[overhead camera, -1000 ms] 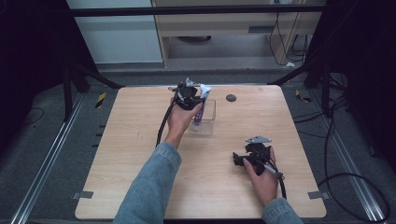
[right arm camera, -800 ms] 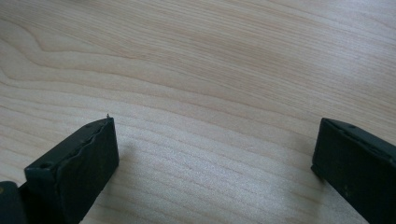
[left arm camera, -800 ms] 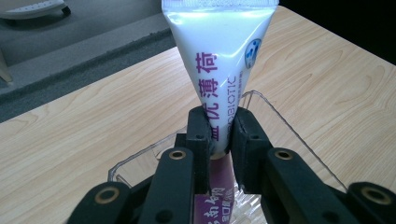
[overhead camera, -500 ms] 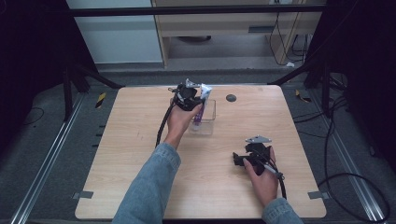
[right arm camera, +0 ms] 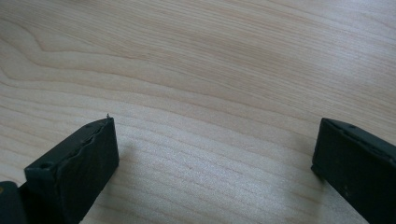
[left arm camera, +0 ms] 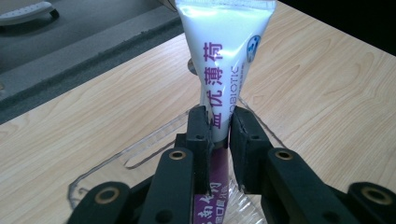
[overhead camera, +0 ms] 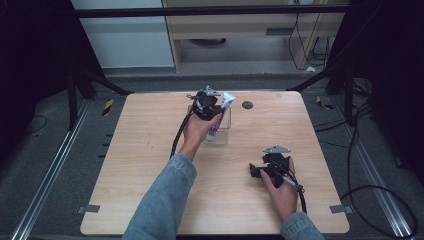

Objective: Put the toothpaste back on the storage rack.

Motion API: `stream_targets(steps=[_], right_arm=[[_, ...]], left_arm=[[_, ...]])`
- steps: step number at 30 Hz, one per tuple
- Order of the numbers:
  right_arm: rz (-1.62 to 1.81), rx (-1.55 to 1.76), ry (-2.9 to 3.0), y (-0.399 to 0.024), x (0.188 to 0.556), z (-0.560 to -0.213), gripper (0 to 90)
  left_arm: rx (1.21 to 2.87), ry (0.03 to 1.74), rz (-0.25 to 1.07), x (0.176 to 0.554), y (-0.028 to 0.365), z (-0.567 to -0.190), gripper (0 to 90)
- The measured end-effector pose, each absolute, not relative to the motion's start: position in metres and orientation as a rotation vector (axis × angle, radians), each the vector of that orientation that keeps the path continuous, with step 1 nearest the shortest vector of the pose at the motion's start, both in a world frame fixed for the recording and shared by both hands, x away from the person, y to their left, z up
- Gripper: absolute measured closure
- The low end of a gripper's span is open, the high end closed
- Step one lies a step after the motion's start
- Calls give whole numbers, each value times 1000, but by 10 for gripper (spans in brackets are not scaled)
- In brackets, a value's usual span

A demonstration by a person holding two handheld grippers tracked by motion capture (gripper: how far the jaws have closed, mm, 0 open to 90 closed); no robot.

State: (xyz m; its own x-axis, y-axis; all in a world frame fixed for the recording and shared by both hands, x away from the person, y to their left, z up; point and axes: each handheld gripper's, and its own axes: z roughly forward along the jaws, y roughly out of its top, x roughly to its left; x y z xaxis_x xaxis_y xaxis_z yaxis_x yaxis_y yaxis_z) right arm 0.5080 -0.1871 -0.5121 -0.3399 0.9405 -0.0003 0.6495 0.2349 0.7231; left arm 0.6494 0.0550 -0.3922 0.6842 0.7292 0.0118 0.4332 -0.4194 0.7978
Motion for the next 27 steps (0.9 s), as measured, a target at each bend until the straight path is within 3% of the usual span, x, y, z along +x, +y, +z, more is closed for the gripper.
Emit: stream_targets(steps=[27], right_arm=[[889, 1459, 2073, -187, 508, -512, 6]], left_arm=[[2064, 881, 456, 644, 58, -384, 724]])
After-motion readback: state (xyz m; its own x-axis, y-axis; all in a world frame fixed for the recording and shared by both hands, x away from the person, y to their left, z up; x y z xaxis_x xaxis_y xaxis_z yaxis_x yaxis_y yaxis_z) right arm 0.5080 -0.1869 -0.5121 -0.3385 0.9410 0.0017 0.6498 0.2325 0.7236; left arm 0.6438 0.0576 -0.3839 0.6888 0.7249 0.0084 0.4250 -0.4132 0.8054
